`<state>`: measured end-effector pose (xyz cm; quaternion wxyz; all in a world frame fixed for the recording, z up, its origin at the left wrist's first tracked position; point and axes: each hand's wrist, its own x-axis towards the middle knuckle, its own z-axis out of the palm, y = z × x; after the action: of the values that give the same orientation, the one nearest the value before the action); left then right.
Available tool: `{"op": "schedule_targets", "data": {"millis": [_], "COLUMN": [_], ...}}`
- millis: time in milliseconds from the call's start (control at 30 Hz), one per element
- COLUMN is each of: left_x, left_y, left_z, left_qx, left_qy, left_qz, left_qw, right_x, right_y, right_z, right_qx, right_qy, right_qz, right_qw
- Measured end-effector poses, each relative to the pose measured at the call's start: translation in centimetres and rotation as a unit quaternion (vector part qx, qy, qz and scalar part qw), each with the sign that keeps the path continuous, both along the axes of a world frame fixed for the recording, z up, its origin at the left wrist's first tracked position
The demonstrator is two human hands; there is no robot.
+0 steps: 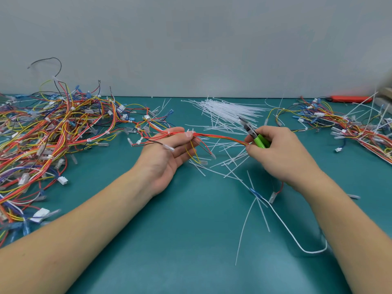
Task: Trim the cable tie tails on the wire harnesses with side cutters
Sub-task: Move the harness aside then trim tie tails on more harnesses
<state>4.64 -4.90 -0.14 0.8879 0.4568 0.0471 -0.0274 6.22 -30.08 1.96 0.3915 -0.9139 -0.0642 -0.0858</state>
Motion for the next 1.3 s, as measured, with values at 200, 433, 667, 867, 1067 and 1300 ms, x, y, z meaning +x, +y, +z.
{"op": "schedule_targets", "data": {"millis": [200,433,667,867,1067,1300], "left_x": [0.1,-0.4,-1.8,-2.5,-3.1,-3.2], "left_y": [-0.1,-0.3,-2.2,-2.8,-3.5,-3.6], "left_z": [-0.1,0.3,0.6,0.7,0.4,0.3], "left_qx": [0.025,0.031,0.209,0.104,0.068,0.213], "left_qy": [0.001,-0.006,-0.07,-0.037,0.002,-0.028], "left_qz": [0.006,-0.024,-0.046,-0.076,-0.135,-0.05], "left_qw": [1.0,0.999,0.974,0.991,0.988,0.975], "right_x": [-0.1,-0.6,-1.3,-1.9,-2.7,-3.7], "right_y": [0.3,0.8,2.0,3.6,5.2,6.3], "right_z": [0.0,0.5,1.7,1.4,0.8,0.8], "right_qx": [-0.011,0.132,0.327,0.373,0.423,0.434], "right_qy": [-0.012,0.053,0.104,0.086,0.085,0.07], "right_qz": [-0.005,0.006,0.04,0.035,0.054,0.08], "right_qw": [1.0,0.99,0.938,0.923,0.901,0.895]}}
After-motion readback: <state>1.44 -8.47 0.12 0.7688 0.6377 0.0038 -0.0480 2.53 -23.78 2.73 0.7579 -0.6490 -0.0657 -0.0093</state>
